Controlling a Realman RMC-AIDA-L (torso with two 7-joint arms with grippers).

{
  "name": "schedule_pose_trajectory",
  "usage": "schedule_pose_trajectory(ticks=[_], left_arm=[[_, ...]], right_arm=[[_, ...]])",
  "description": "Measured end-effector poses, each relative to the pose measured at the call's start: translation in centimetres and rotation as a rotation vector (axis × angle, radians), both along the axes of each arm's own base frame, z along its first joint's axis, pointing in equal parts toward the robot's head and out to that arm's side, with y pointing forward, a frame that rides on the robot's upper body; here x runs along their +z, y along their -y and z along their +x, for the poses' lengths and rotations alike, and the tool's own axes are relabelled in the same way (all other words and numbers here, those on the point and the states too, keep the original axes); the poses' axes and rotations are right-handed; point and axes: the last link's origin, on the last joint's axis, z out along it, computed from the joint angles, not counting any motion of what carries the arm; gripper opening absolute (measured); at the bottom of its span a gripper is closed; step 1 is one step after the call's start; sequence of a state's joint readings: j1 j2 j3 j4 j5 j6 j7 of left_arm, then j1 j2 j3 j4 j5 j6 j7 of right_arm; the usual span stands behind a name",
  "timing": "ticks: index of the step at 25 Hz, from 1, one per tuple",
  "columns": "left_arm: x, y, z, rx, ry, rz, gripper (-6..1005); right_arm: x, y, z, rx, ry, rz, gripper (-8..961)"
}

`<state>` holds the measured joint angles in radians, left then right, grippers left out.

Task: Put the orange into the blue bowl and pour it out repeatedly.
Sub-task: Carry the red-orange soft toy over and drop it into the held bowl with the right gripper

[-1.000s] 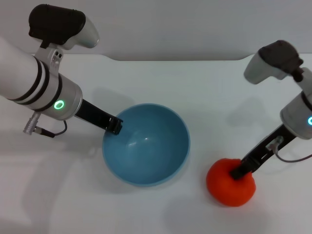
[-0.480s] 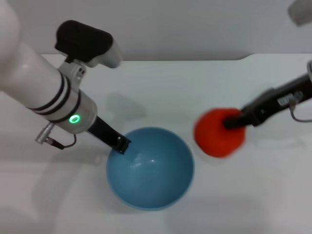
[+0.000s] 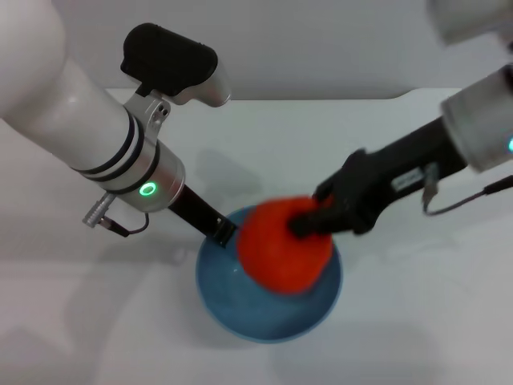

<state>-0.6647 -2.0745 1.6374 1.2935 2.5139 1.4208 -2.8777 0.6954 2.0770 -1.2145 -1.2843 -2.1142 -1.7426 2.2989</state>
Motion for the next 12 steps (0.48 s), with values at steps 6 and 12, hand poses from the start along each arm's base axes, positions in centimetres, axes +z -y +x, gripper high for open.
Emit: schedule_pose_trajectory(ticks=[6,12], left_arm=[[0.13,-0.10,0.43,-0.015,0.005,0.004,-1],[0.18,-0.19,0.62,-0.022,0.005,0.006,-1]], right_arm=[[-1.40,0.07,0.47,0.017,0.104,-0.013,148],[-0.89,-0.14,0.50,-0.010,0.086,0.007,392]])
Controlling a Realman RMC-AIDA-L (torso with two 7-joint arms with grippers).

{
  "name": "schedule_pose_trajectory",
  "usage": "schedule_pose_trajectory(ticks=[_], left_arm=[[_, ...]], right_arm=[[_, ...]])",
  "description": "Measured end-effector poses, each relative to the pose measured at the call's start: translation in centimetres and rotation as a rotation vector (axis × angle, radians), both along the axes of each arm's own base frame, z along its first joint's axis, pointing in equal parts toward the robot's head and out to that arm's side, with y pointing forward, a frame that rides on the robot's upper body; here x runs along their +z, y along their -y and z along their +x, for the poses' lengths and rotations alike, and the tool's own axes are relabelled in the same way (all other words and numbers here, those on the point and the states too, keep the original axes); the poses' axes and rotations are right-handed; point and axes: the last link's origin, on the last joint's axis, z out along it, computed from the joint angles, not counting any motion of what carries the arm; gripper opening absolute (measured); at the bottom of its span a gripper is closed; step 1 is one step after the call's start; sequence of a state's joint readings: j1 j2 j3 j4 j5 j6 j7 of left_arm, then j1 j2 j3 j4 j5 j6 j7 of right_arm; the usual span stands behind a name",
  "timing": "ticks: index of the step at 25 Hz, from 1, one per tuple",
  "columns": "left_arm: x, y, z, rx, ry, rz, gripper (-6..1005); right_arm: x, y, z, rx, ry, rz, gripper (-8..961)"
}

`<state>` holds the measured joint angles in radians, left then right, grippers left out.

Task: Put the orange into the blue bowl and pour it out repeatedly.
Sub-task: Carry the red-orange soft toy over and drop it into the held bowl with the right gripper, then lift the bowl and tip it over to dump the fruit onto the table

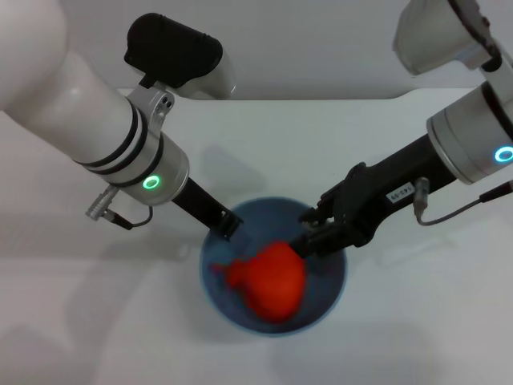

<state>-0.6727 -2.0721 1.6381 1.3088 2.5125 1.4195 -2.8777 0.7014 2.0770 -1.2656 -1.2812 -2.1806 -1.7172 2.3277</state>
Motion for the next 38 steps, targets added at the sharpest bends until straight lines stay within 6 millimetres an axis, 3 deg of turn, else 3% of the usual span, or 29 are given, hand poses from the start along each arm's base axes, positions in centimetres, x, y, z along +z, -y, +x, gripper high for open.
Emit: schedule_pose_trajectory(ticks=[3,8,11,12,14,16,19,23,30,38], left_arm=[[0.1,-0.2,0.1,-0.008,0.004,0.013,-1],[0.9,-0.8,-0.3,-0.042,0.012,0.094,-2],[2.4,-1.0,-1.0,-0.090,0.018,0.206,-2],[3.0,-1.0,-1.1,-0.109,0.032,0.252,-2],[4.0,-0.7,-1.0,-0.159,0.072,0.333,-2],[5.3,0.2,-0.5,-0.291,0.114,0.446,-2],[5.5,1.0,-0.1,-0.394,0.105,0.493,-1],[4.0,3.1,0.7,-0.663,0.026,0.555,-1],[0.9,4.5,1.6,-0.994,0.022,0.627,-1],[-2.5,6.9,1.9,-1.468,-0.033,0.876,-2]], right_arm=[[0.5,-0.2,0.1,-0.039,-0.008,0.017,404],[3.7,-1.5,1.7,-0.188,-0.061,0.129,409],[6.2,-1.5,4.0,-0.261,-0.007,0.207,406],[7.4,-1.3,5.9,-0.330,0.055,0.243,405],[7.8,-1.1,6.7,-0.361,0.074,0.255,403],[8.7,-0.4,9.2,-0.454,0.125,0.275,402],[9.1,0.2,10.5,-0.500,0.144,0.286,399],[9.6,1.0,11.9,-0.559,0.141,0.291,395],[9.6,2.0,13.6,-0.623,0.173,0.283,393],[8.8,3.2,15.0,-0.671,0.187,0.227,398]])
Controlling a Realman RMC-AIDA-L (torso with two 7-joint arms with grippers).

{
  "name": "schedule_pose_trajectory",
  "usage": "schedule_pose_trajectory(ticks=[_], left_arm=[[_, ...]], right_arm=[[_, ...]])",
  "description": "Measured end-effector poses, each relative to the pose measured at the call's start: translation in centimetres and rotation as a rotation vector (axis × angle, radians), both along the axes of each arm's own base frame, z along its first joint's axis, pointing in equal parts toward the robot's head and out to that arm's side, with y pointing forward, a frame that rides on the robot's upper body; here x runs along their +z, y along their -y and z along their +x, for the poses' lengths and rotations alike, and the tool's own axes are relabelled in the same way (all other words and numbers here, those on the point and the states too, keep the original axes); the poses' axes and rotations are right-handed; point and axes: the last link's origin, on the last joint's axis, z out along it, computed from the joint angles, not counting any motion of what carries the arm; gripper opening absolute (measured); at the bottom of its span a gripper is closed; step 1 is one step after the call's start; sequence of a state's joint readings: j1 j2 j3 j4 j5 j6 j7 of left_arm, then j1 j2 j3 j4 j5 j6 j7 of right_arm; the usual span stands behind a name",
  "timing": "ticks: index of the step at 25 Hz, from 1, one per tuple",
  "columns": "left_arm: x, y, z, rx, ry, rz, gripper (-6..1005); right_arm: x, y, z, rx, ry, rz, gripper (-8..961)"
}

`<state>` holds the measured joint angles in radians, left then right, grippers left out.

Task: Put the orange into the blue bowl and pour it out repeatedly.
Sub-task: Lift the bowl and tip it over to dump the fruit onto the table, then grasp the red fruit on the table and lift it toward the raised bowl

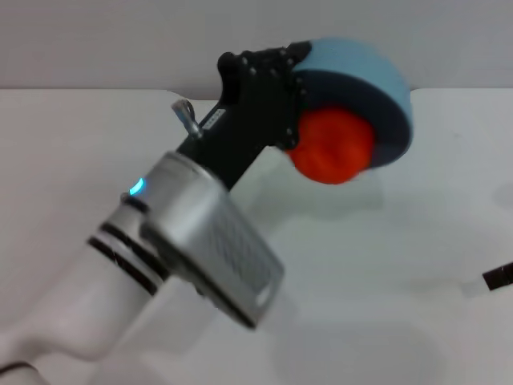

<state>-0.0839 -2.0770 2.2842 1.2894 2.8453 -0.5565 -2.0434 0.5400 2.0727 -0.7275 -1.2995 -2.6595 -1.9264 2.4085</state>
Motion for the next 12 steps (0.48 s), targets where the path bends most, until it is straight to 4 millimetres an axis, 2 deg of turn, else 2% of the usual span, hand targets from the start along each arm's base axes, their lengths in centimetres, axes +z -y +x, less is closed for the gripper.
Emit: schedule_pose_trajectory(ticks=[4,10,12], left_arm=[[-0.7,0.4,0.1,-0.114,-0.046,0.155,-2],[-2.0,0.4,-0.4,-0.138,-0.144,0.175,-1],[-1.0,-0.6,-0.3,-0.034,-0.022,0.162,-2]], right_arm=[[-0.1,0.4,0.3,-0.012,-0.018,-0.006,405],[-0.1,0.4,0.4,-0.017,-0.025,0.000,413],[-0.1,0.4,0.5,-0.018,-0.026,0.000,417]])
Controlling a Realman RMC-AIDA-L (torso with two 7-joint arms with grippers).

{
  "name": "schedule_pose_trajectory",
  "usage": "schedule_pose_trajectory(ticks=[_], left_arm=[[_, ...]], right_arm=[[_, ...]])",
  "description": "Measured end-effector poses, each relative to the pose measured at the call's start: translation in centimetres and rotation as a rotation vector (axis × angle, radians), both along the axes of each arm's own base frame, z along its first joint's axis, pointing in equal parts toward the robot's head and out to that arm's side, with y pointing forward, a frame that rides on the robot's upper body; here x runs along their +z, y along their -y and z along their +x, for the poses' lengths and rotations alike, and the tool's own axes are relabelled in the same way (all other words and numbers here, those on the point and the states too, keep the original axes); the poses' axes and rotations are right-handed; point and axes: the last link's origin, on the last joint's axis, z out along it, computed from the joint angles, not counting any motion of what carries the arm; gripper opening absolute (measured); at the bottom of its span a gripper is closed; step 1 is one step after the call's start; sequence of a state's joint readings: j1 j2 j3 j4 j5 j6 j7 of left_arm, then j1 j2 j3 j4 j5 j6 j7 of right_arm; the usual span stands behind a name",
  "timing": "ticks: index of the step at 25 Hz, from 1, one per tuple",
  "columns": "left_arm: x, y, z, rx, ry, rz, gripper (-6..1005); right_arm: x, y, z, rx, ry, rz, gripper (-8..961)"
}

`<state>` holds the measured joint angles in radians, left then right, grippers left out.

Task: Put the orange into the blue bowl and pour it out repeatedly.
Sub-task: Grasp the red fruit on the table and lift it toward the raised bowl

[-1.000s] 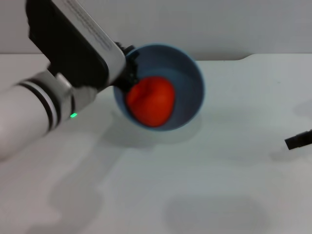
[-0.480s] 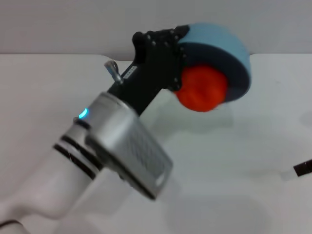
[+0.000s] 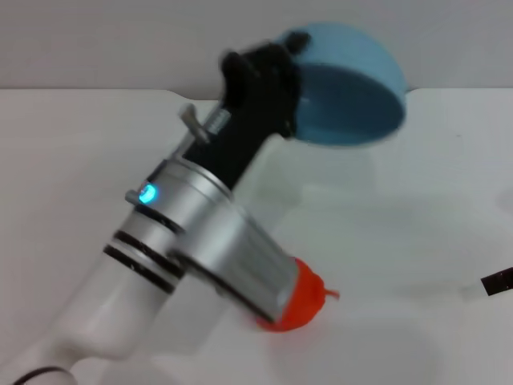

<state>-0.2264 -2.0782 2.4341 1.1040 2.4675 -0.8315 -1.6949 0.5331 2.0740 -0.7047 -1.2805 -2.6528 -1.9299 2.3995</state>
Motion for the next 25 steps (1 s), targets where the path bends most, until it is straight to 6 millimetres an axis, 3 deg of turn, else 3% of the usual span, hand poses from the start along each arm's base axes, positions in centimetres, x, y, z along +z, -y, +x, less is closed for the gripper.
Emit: schedule_pose_trajectory(ticks=[6,8,15,17,21,25], left_arm=[[2.8,-3.3,-0.1,0.277,0.266,-0.130,-2],[4.2,-4.9,-0.5,0.414,0.336,-0.293,-2],[7.1,-6.9,-2.0,0.642,0.440,-0.761,-1],[8.7,-7.2,-3.0,0.797,0.509,-0.938,-1],[10.6,-7.1,-4.1,0.954,0.556,-1.006,-1],[13.1,-7.3,-6.1,1.246,0.652,-0.977,-1]], right_arm=[[-0.6,-0.4,-0.5,0.015,-0.017,-0.019,425],[-0.8,-0.7,-0.9,0.026,-0.023,-0.030,429],[-1.3,-1.5,-1.8,0.065,-0.022,-0.041,439],[-1.6,-1.7,-2.0,0.080,-0.025,-0.046,442],[-2.3,-2.0,-2.6,0.110,-0.032,-0.063,448],[-3.5,-2.4,-3.7,0.178,-0.043,-0.104,454]])
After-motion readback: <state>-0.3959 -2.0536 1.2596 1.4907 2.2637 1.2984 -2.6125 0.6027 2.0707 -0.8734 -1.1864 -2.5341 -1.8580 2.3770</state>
